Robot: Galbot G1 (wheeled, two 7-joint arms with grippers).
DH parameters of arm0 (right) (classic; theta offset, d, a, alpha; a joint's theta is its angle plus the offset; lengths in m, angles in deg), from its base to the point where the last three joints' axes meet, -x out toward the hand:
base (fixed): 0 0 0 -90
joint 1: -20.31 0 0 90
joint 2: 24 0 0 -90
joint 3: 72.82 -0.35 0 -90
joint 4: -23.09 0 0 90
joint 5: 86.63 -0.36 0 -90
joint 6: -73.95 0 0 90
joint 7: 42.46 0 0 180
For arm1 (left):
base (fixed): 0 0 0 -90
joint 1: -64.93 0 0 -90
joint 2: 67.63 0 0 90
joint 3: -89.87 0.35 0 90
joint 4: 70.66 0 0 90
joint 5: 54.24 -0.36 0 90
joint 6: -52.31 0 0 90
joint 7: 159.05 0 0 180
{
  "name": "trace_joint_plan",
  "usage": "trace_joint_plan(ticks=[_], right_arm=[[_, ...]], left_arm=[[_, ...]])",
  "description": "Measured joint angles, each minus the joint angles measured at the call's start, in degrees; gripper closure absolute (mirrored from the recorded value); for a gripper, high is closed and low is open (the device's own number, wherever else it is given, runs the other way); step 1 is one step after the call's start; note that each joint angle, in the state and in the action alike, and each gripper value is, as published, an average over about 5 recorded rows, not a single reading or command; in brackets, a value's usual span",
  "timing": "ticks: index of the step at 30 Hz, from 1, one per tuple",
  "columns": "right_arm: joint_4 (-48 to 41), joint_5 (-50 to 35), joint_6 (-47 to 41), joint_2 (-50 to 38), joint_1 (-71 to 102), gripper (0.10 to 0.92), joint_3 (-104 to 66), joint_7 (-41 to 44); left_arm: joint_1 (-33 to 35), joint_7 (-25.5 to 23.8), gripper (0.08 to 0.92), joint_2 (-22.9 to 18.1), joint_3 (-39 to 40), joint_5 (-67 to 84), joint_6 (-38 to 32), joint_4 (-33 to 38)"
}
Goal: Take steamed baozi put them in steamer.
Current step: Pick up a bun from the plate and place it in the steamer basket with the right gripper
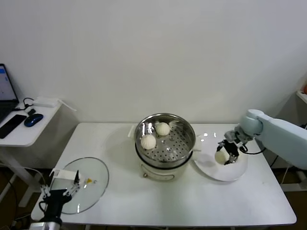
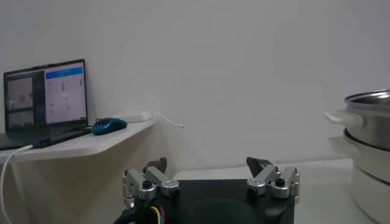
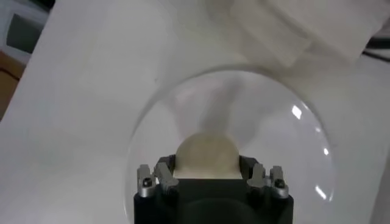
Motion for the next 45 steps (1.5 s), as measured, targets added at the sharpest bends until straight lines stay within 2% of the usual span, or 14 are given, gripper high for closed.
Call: trace_joint_plan(ticks=[10,22,36,45], right_arm=[[11.0,0.2,5.7,-0.1,-13.8,0.347,7.3,0.6],[21.3,7.3,15.0,4.8,-23.4,0.347,8.4,0.1],[22.8,16.5,20.4,15.4,-19.7,0.338,5.6,-0.7],[22.4,19.8,21.8,18.5,-15.7,0.338,6.0,-0.9]], left_arm=[[-0.3,0.0,0.177,-0.3,0.2,0.0,0.4,0.4],[-0.1,0.0,0.177,-0.3,0.0,-0.1,0.7,0.7],[0.1,0.0,0.177,-0.2,-0.3,-0.2,0.9,0.9],[0.0,0.0,0.177,-0.1,-0.3,-0.2,0.9,0.3]])
